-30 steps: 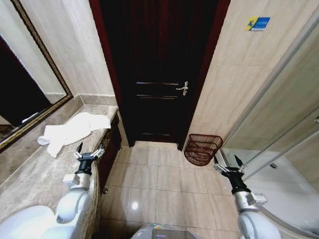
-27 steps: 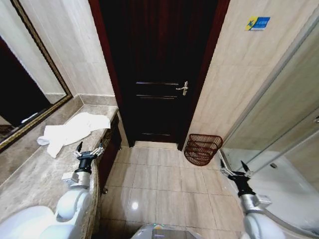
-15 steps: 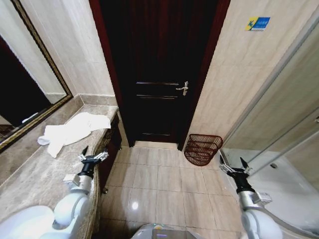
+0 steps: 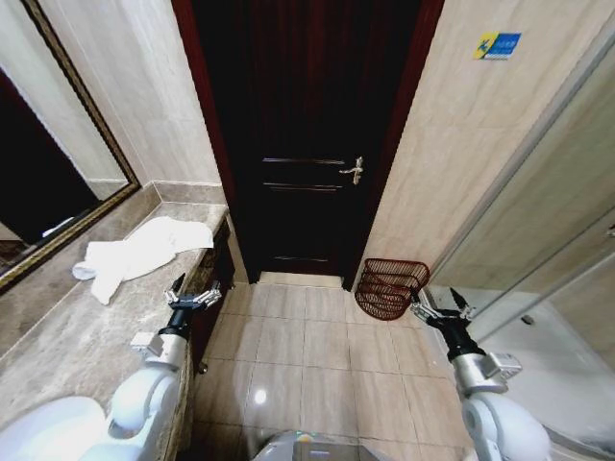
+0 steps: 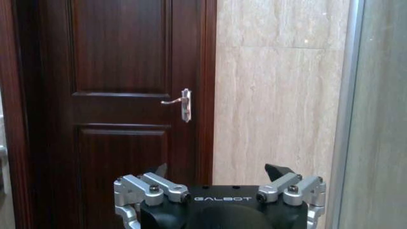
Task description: Discard the used towel into the hamper.
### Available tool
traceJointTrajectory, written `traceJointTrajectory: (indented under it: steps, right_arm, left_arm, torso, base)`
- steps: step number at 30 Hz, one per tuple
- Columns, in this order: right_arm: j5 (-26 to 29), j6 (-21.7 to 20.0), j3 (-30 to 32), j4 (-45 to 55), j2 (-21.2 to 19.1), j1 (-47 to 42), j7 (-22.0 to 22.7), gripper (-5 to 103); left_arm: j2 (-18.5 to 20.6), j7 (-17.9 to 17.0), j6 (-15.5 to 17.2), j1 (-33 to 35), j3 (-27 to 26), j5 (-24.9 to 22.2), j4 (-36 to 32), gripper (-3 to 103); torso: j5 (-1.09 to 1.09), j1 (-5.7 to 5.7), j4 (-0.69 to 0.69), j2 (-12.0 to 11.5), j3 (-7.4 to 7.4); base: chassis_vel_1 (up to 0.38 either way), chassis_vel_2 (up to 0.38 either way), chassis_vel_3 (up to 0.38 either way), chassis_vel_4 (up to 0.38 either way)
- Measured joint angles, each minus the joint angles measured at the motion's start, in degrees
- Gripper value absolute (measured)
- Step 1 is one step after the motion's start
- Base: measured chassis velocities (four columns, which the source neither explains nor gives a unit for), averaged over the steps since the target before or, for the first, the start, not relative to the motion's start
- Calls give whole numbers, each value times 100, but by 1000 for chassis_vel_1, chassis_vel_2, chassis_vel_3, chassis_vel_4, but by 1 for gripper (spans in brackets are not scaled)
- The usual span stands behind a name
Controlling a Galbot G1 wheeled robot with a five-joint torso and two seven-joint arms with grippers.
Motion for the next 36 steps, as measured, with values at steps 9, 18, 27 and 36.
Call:
traceJointTrajectory:
  steps: [9, 18, 27, 36]
  right_arm:
    - [32, 8, -25, -6, -45, 108, -36, 100]
    - [29, 35, -2, 9, -45, 45, -40, 100]
    - [16, 10, 43, 69, -49, 3, -31, 100]
    - [12, 1, 63, 23, -81, 0, -28, 100]
  left_arm:
    - [11, -78, -36, 129, -61, 7, -113, 100]
    - [-31, -146, -36, 112, -32, 57, -136, 100]
    - [-55, -142, -179, 121, -29, 303, -127, 100]
    - [-57, -116, -208, 127, -37, 396, -137, 100]
  torso:
    - [0, 0, 1, 0, 0]
    - [0, 0, 0, 0, 0]
    - [0, 0, 1, 0, 0]
    - [0, 0, 0, 0, 0]
  base:
    - [0, 0, 0, 0]
    - [0, 0, 0, 0]
    - [0, 0, 0, 0]
    - [0, 0, 0, 0]
